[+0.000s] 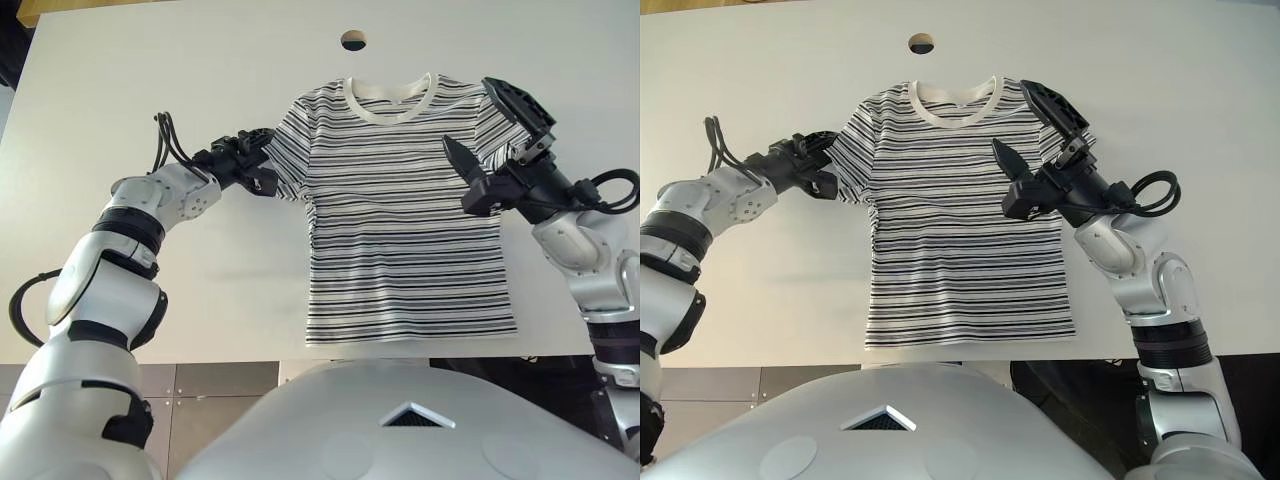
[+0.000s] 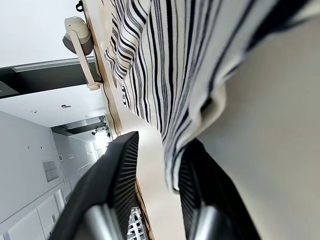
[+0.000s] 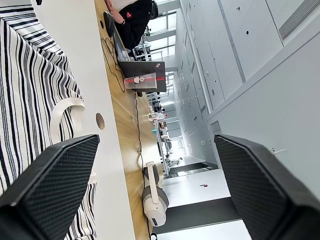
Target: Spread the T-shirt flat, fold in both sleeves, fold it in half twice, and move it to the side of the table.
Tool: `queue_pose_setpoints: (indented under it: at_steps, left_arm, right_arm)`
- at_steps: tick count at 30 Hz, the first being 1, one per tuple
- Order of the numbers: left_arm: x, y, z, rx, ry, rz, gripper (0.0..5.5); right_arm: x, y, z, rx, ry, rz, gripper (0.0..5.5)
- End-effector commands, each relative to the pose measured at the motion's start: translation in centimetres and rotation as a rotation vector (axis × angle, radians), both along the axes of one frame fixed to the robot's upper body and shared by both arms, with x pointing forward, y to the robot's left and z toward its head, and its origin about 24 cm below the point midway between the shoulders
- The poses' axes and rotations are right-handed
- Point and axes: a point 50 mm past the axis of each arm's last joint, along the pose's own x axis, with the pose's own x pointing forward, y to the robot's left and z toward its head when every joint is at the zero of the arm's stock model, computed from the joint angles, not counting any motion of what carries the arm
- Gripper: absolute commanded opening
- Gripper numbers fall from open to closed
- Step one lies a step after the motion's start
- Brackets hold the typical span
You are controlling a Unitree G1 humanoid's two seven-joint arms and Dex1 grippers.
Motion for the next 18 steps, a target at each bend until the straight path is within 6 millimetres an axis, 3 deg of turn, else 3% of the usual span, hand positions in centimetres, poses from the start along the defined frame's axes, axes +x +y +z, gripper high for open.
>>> queue_pose_setpoints:
  at_steps: [1, 6, 18]
  left_arm:
    - [-0.6, 0.2, -1.0, 0.03, 0.041, 0.0, 0.74]
    - [-0.8, 0.1, -1.2, 0.012, 0.037, 0.0, 0.12]
    - [0.0, -3.5, 0.9, -0.228, -0.162, -0.063, 0.12]
  right_arm:
    - [0.0, 0.0, 0.3, 0.005, 0.0, 0.004, 4.26]
    - [-0.2, 0.1, 0.1, 0.012, 0.008, 0.008, 4.26]
    - [-0.4, -0.9, 0.0, 0.015, 0.017, -0.027, 4.26]
